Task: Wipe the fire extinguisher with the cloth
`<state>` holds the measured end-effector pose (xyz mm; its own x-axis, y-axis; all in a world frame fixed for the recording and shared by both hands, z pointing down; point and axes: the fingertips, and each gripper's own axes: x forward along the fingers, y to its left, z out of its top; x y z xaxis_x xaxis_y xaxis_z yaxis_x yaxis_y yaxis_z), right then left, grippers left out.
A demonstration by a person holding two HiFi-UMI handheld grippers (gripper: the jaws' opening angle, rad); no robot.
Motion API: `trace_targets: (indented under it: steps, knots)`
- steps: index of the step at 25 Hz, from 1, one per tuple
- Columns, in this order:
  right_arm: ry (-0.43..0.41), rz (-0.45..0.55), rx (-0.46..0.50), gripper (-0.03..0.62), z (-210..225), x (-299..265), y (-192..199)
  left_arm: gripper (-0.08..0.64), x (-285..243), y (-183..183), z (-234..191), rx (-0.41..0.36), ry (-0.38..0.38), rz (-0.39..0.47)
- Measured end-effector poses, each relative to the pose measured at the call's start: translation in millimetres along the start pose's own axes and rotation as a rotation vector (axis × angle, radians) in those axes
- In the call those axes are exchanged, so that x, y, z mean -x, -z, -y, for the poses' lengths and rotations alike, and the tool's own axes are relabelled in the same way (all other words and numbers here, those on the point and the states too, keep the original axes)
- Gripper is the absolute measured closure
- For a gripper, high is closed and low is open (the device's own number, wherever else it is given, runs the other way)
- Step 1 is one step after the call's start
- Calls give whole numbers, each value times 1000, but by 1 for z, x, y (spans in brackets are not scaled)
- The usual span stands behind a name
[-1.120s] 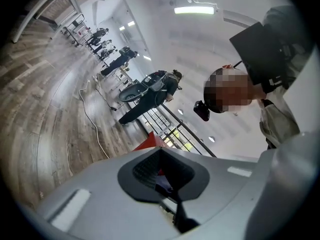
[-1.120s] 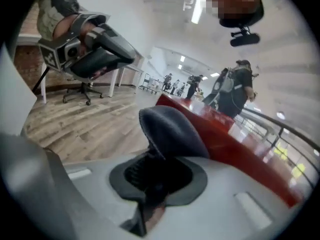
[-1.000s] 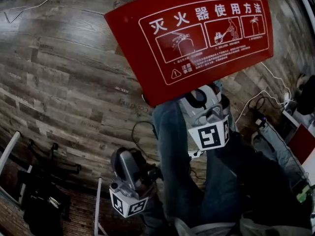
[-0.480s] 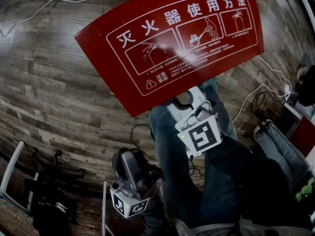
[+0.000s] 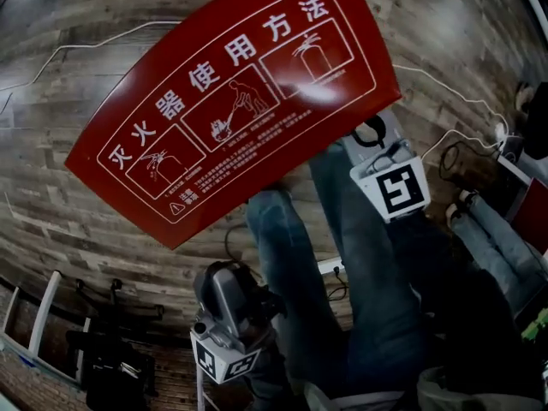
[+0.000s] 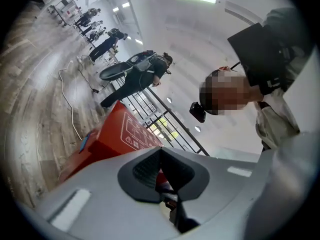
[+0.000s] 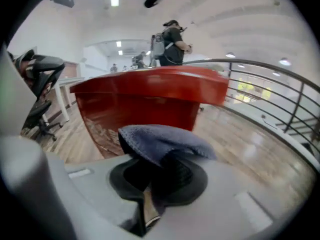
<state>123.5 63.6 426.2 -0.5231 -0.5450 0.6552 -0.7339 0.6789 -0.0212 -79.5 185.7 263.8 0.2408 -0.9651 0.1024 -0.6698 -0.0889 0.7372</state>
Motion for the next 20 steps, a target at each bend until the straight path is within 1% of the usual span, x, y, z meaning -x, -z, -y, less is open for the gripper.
trace_targets:
  steps: [1, 2, 3, 4, 6, 7, 8, 9, 11, 12, 13, 14, 16, 18, 19, 20]
  knots:
    - [22, 8, -27, 546, 21, 4, 2, 554, -9, 7, 6, 5, 7, -9]
    - [26, 41, -60, 546, 37, 9, 2, 554, -18, 14, 14, 10, 15, -21]
    - [12, 88, -129, 546, 52, 13, 1, 554, -26, 21, 22, 15, 24, -34]
    - [-19, 146, -249, 546, 67, 18, 0, 554, -36, 27, 31, 21, 36, -47]
    - [-137, 279, -581, 546, 101, 27, -5, 554, -55, 40, 50, 35, 65, -65]
    - [-210, 331, -698, 546, 116, 28, -9, 554, -65, 45, 61, 43, 83, -72]
    - [-280, 354, -736, 546, 127, 26, -14, 554, -74, 49, 70, 47, 103, -78]
    - [-344, 343, -707, 546, 131, 21, -19, 554, -83, 52, 80, 47, 120, -84]
    - [-465, 278, -587, 546, 127, 2, -28, 554, -100, 58, 94, 43, 140, -90]
    - [-523, 254, -549, 546, 122, -10, -33, 554, -108, 60, 100, 43, 143, -87]
    - [-573, 240, -532, 546, 118, -21, -37, 554, -114, 63, 104, 47, 141, -82]
    - [-610, 234, -532, 546, 114, -31, -40, 554, -122, 65, 109, 56, 137, -74]
    - [-649, 231, -563, 546, 108, -52, -42, 554, -138, 66, 117, 68, 132, -60]
    - [-659, 247, -631, 546, 108, -69, -40, 554, -153, 67, 123, 66, 138, -55]
    - [-653, 253, -661, 546, 110, -76, -37, 554, -159, 67, 125, 68, 139, -53]
    - [-633, 244, -670, 546, 113, -83, -31, 554, -165, 67, 126, 71, 140, -53]
